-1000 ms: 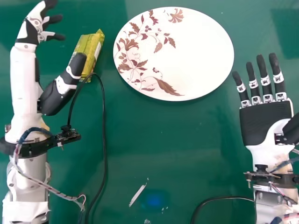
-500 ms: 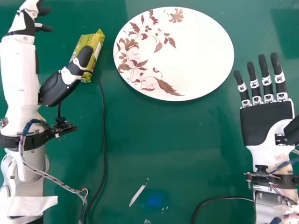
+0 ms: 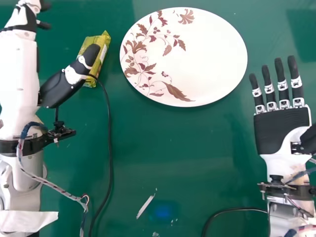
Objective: Pick up biscuit and place it in the plate
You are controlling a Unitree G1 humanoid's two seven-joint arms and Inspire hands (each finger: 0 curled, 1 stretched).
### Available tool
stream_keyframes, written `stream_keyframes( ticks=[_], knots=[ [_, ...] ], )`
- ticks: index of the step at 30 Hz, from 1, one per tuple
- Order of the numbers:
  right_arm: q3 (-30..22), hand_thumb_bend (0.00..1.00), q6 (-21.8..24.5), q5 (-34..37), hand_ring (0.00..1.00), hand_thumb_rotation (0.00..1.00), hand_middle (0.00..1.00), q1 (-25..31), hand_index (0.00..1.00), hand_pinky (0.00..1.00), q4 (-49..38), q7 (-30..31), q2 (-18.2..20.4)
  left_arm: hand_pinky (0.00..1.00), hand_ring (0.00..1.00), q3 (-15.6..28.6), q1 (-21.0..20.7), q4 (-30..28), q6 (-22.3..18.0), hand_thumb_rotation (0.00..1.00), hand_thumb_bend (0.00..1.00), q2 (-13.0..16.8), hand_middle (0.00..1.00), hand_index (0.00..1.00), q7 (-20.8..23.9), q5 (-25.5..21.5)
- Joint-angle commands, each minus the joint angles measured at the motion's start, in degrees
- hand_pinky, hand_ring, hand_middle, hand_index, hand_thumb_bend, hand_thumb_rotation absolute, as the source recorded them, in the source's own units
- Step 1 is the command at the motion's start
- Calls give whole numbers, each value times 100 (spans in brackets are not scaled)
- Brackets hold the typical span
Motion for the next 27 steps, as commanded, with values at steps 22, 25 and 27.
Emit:
stream_keyframes(
  ticks=[22, 25, 27],
  knots=[
    [111, 100, -185, -170, 100, 61, 100, 27, 94, 96, 56, -20, 91, 59, 82, -227, -447, -574, 1861, 85, 99, 779, 95, 93, -1818, 490],
    [113, 100, -175, -163, 100, 60, 100, 20, 94, 96, 62, -20, 87, 60, 82, -279, -517, -524, 1985, 85, 99, 864, 95, 93, -1939, 510],
    [112, 100, -192, -179, 100, 59, 100, 12, 94, 96, 76, -11, 87, 60, 82, -308, -546, -476, 2036, 85, 99, 900, 95, 94, -1960, 483]
  ],
)
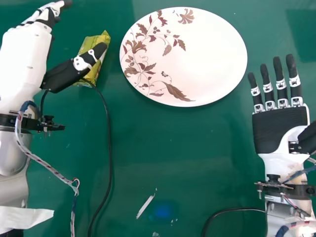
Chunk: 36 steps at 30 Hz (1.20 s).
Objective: Pick up biscuit and place it in the plate
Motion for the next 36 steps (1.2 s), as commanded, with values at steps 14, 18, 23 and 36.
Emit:
stream_keyframes(
  ticks=[14, 18, 23, 36],
  knots=[
    [89, 100, -45, -34, 100, 64, 100, 23, 98, 95, 20, -109, 34, 62, 82, -325, -253, 758, 172, 86, 98, 260, 95, 94, 111, 109],
    [83, 100, -52, -35, 100, 65, 100, 16, 98, 98, 44, -109, 32, 62, 82, -410, -347, 946, 229, 87, 98, 328, 95, 94, 125, 179],
    [73, 100, -62, -29, 100, 67, 100, 30, 99, 99, 55, -104, 40, 62, 82, -488, -446, 1127, 299, 86, 98, 457, 95, 93, 51, 219],
    [59, 100, -72, -10, 100, 62, 100, 51, 98, 97, 60, -77, 46, 61, 81, -679, -684, 1294, 627, 85, 99, 747, 95, 93, -323, 186]
  ],
)
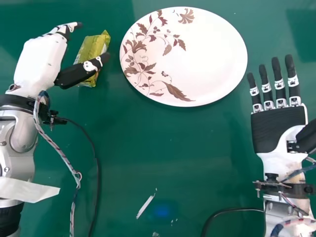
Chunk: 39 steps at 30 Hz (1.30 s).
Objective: Pick up biscuit and place it in the plate
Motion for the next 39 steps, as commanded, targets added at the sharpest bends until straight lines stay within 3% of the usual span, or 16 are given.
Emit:
stream_keyframes(
  ticks=[1, 8, 29, 39],
  knots=[
    [-12, 100, -42, 35, 100, 61, 100, 60, 98, 97, 46, 14, 44, 61, 81, -53, -27, 49, 51, 85, 99, 103, 95, 93, -56, 25],
    [-13, 100, -50, 17, 100, 61, 100, 63, 98, 96, 53, 14, 39, 63, 82, -169, -85, 48, 220, 85, 99, 171, 95, 93, -281, 78],
    [-9, 100, -86, 27, 100, 60, 100, 89, 97, 90, 48, 63, 27, 62, 82, -477, -212, 264, 529, 85, 98, 240, 95, 93, -326, 341],
    [-27, 100, -121, 84, 100, 58, 100, 98, 97, 94, 58, 103, 42, 61, 83, -599, -286, 445, 770, 84, 100, 226, 96, 95, -418, 396]
  ],
)
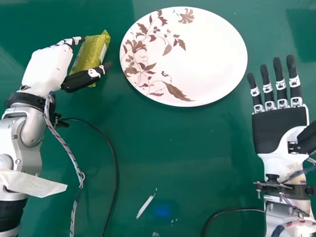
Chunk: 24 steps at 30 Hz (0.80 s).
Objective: Pick up biscuit and place it in the plate
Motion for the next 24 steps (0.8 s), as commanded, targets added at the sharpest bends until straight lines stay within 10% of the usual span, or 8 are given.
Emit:
stream_keyframes(
  ticks=[1, 24],
  knots=[
    [-23, 100, -78, 46, 100, 58, 100, 72, 97, 94, 55, 66, 45, 61, 83, -107, -43, 92, 69, 84, 100, 54, 96, 95, -38, 133],
    [-50, 100, -185, 229, 100, 54, 100, 55, 96, 97, 108, 367, 91, 59, 82, -395, -298, 684, 1025, 87, 100, -441, 95, 94, 141, 174]
  ],
)
